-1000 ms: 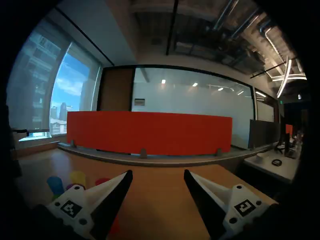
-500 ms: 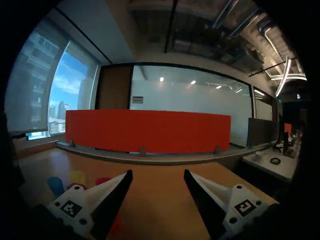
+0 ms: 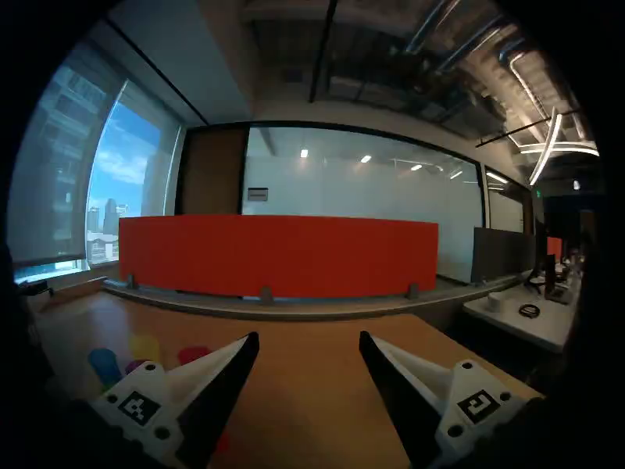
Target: Pour water
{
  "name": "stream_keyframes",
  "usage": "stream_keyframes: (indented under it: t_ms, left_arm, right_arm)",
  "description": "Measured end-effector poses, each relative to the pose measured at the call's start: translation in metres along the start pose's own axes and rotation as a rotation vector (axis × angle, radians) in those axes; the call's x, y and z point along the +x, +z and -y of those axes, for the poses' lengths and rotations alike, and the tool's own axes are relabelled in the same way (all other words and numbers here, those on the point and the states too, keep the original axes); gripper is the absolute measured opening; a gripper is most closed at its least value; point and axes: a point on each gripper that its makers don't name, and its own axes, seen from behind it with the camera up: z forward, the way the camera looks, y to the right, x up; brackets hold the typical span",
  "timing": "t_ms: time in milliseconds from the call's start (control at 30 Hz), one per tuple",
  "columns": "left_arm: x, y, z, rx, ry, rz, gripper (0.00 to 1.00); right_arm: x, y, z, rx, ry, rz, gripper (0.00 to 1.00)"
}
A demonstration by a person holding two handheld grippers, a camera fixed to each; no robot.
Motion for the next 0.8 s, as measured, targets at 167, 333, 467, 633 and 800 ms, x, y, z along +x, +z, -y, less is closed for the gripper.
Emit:
stream_keyframes:
  t_ms: [167,333,467,633,800]
  left_arm:
    - [-0.017,-0.004,0.000,-0.004,-0.001,0.023,0.82]
    - [-0.030,-0.006,0.001,-0.005,0.006,0.039,0.81]
    - [-0.034,-0.007,0.003,-0.004,0.005,0.040,0.82]
    - [-0.042,-0.007,0.008,0.002,-0.006,0.050,0.82]
    - [-0.051,-0.007,0.011,0.010,-0.013,0.065,0.81]
  right_arm:
    - [-0.002,-0.001,-0.001,-0.004,-0.004,0.005,0.99]
    - [0.000,-0.003,-0.005,-0.012,-0.002,0.005,0.99]
    - [0.001,-0.004,-0.005,-0.016,-0.003,0.005,0.99]
    - [0.000,-0.005,-0.002,-0.015,-0.013,0.008,0.99]
    - [0.000,-0.004,0.000,-0.016,-0.019,0.008,0.99]
